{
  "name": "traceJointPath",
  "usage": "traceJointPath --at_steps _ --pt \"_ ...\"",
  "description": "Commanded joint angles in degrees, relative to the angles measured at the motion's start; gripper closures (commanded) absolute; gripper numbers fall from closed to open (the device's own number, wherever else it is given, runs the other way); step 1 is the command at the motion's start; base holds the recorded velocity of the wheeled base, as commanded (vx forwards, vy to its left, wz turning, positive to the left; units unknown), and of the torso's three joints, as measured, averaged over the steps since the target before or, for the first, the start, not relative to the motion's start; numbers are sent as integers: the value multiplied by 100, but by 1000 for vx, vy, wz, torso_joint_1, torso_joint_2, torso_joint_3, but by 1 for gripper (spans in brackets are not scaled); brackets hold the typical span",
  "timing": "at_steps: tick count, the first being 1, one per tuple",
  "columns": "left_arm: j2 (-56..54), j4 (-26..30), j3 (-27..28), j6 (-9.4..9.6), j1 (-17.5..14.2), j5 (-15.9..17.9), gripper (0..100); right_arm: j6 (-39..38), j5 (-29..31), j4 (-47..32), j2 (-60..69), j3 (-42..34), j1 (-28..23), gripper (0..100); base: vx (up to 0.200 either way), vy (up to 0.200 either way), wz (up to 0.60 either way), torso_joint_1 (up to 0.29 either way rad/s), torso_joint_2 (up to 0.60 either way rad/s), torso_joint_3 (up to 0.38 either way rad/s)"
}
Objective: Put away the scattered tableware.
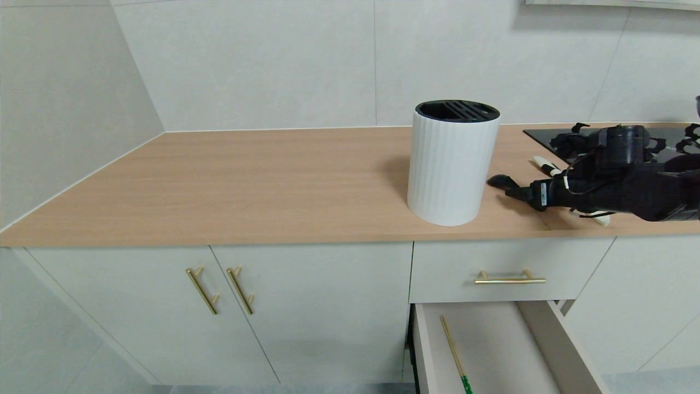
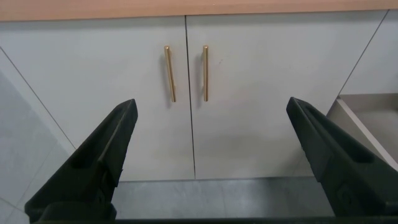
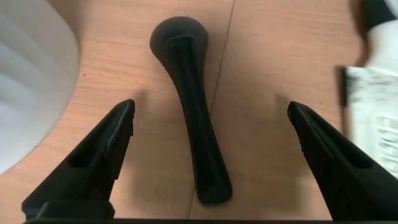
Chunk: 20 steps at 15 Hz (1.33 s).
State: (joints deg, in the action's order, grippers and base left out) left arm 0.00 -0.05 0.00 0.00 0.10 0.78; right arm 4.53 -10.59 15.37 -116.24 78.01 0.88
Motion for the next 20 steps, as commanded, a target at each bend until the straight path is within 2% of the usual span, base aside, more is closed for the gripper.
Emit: traceJointPath --at_steps 1,11,12,20 --pt "0 -4 0 0 -1 1 0 -5 -4 10 -198 48 -17 0 0 0 0 0 0 0" --pt "0 -4 0 0 -1 1 0 -146 5 238 -198 -40 26 0 0 0 0 0 0 0" --pt "0 -4 0 0 -1 1 0 -155 -4 238 -189 -40 35 100 0 0 0 0 0 0" --pt "0 -4 0 0 -1 1 0 -137 5 238 -118 -172 132 100 0 0 0 0 0 0"
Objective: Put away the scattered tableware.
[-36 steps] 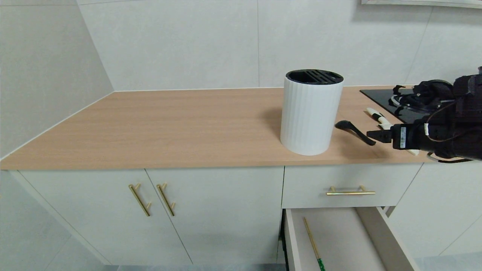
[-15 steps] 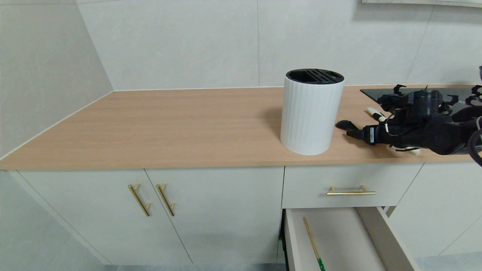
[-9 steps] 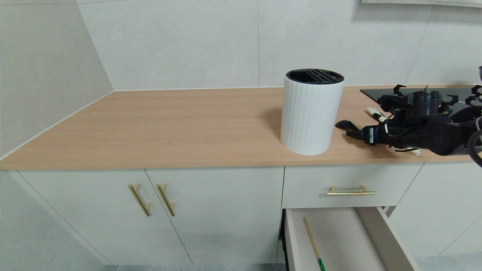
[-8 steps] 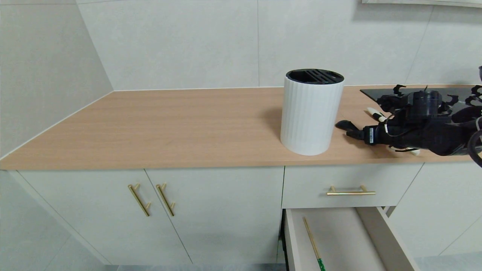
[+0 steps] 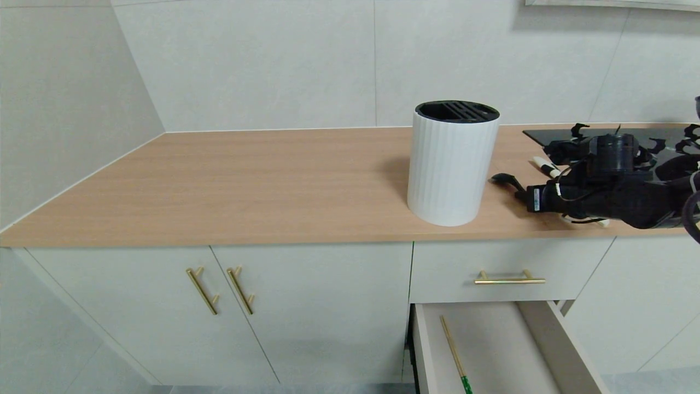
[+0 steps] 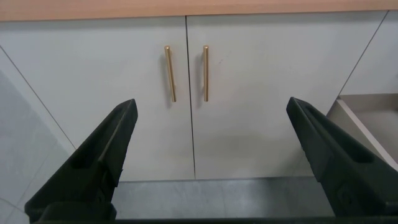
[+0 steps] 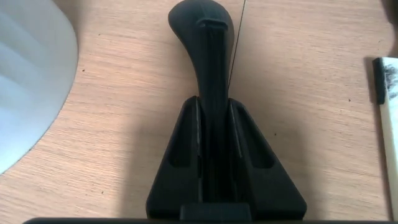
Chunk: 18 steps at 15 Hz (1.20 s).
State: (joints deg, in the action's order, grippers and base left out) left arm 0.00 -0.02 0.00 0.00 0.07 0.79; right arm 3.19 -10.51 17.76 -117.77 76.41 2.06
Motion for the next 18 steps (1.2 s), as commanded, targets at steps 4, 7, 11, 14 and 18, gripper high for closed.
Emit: traceJointPath --at_steps 4,7,11,14,18 --pt "0 -6 0 0 1 0 0 -100 269 -159 395 -109 216 100 0 0 0 0 0 0" --pt "0 -6 0 0 1 0 0 -337 1024 -730 932 -197 559 100 0 0 0 0 0 0" --pt "0 -6 0 0 1 0 0 -917 1385 -1838 1714 -443 1042 100 0 0 0 0 0 0" --pt "0 -6 0 0 1 0 0 -979 1481 -1890 2109 -917 1051 100 0 0 0 0 0 0" --pt "0 -6 0 0 1 0 0 -979 1481 -1882 2760 -1814 1165 100 0 0 0 0 0 0"
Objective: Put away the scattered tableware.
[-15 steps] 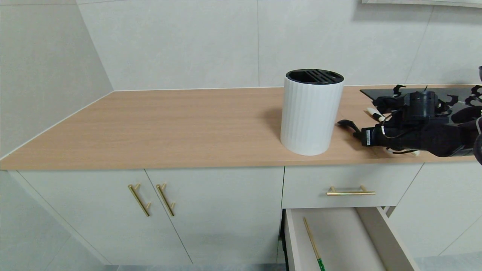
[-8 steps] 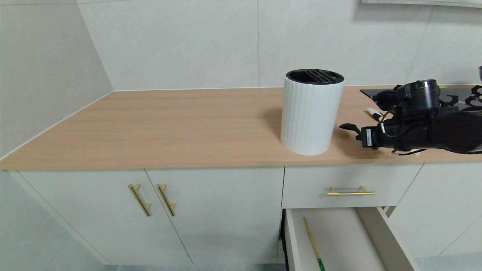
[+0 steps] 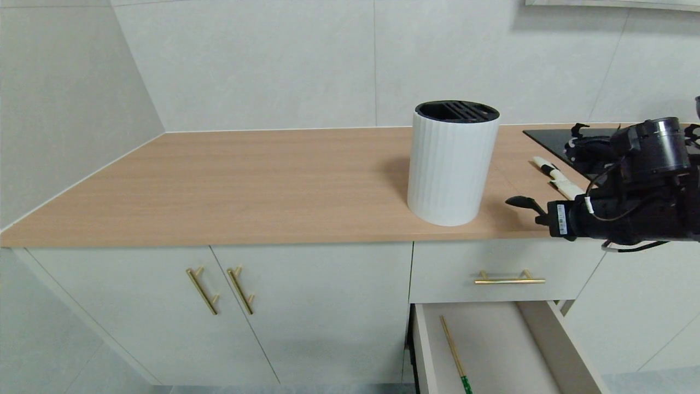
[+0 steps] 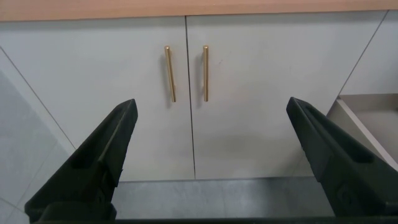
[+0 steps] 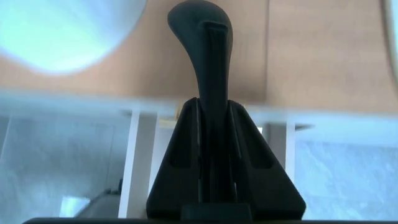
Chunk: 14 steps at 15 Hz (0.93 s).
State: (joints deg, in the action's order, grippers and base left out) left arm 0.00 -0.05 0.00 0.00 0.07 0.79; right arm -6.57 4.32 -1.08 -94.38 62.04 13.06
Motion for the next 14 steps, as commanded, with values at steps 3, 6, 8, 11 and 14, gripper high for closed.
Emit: traceJointPath --at_steps 3,6,8,11,14 --pt "0 -4 0 0 1 0 0 -2 -18 12 904 -1045 153 100 0 0 0 0 0 0" --pt "0 -4 0 0 1 0 0 -2 -18 12 974 -1238 285 100 0 0 0 0 0 0" --pt "0 -4 0 0 1 0 0 24 -27 12 974 -1299 303 100 0 0 0 0 0 0" --pt "0 -4 0 0 1 0 0 42 -36 12 930 -1361 382 100 0 0 0 0 0 0" --pt "0 -4 0 0 1 0 0 51 -36 3 921 -1361 417 100 0 0 0 0 0 0"
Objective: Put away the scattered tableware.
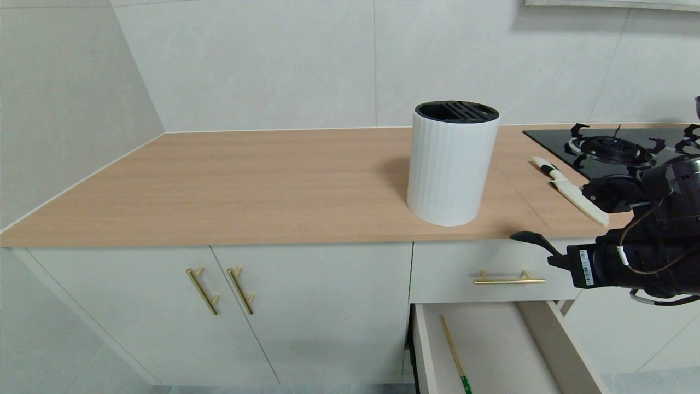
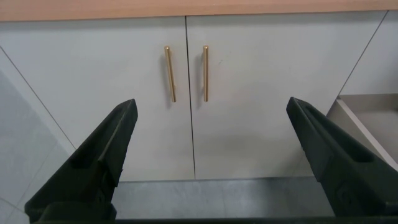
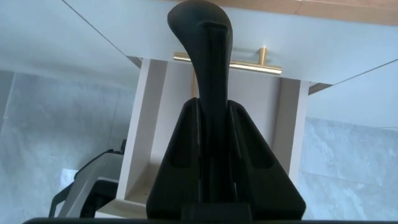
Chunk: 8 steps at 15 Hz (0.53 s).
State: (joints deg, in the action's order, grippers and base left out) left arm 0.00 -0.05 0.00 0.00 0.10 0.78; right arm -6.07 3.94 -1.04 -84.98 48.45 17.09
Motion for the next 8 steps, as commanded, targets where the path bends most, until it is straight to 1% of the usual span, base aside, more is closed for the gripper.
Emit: traceJointPath --at_steps 1,3,8 --pt "0 -4 0 0 -1 1 0 1 2 -2 -19 -2 22 100 0 0 0 -22 61 66" --pt "0 -4 0 0 -1 1 0 9 -7 -2 -19 -46 22 100 0 0 0 -129 295 180" --pt "0 -4 0 0 -1 1 0 97 -16 -2 -27 -125 66 100 0 0 0 -175 454 275"
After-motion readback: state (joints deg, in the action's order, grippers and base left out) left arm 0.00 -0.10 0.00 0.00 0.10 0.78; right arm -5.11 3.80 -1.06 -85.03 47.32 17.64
